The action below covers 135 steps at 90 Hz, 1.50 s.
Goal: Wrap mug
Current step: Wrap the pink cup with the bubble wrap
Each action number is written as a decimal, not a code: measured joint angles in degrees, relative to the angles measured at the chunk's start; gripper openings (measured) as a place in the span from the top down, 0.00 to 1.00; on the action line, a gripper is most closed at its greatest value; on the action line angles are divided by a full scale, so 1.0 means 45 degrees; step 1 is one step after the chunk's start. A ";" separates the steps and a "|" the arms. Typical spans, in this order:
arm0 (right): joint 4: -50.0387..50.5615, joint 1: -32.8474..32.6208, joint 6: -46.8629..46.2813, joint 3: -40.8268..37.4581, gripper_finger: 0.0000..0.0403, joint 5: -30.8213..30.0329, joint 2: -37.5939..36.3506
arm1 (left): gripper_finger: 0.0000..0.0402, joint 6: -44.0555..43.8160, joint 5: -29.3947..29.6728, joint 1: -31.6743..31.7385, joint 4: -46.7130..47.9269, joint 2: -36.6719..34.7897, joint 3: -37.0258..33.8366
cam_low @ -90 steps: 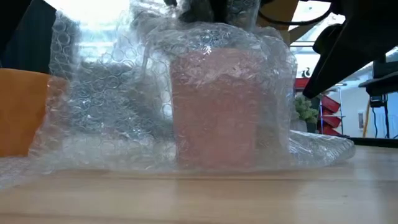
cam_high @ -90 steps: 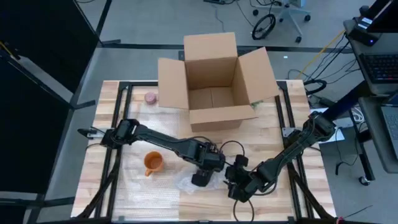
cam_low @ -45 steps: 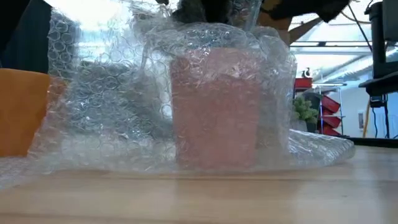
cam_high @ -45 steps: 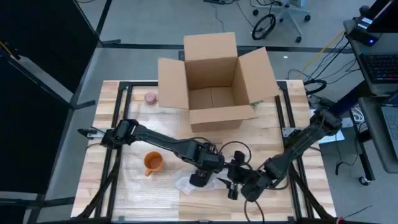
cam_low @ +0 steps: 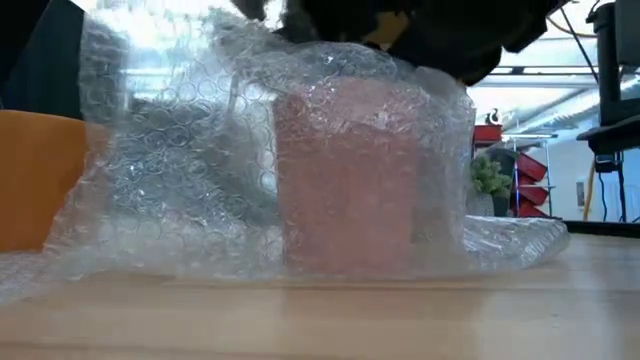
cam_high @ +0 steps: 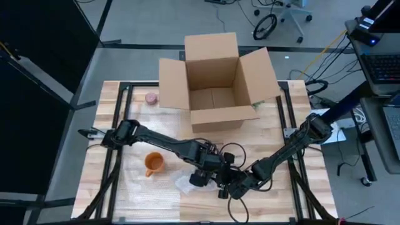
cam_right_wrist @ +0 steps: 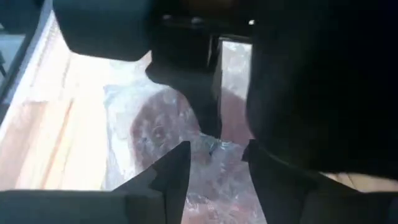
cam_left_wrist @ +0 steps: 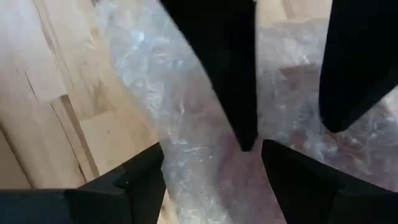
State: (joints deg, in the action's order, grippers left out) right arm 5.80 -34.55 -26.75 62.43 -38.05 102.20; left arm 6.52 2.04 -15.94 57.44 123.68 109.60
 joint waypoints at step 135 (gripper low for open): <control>0.0438 0.0021 -0.0145 -0.0005 0.69 0.0526 0.0110 | 0.40 -0.4383 0.2351 -0.0238 0.2889 -0.6093 -0.4799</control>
State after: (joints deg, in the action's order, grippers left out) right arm 7.77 -34.46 -27.40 62.41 -35.68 102.69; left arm -13.20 12.62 -17.01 70.44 96.26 88.01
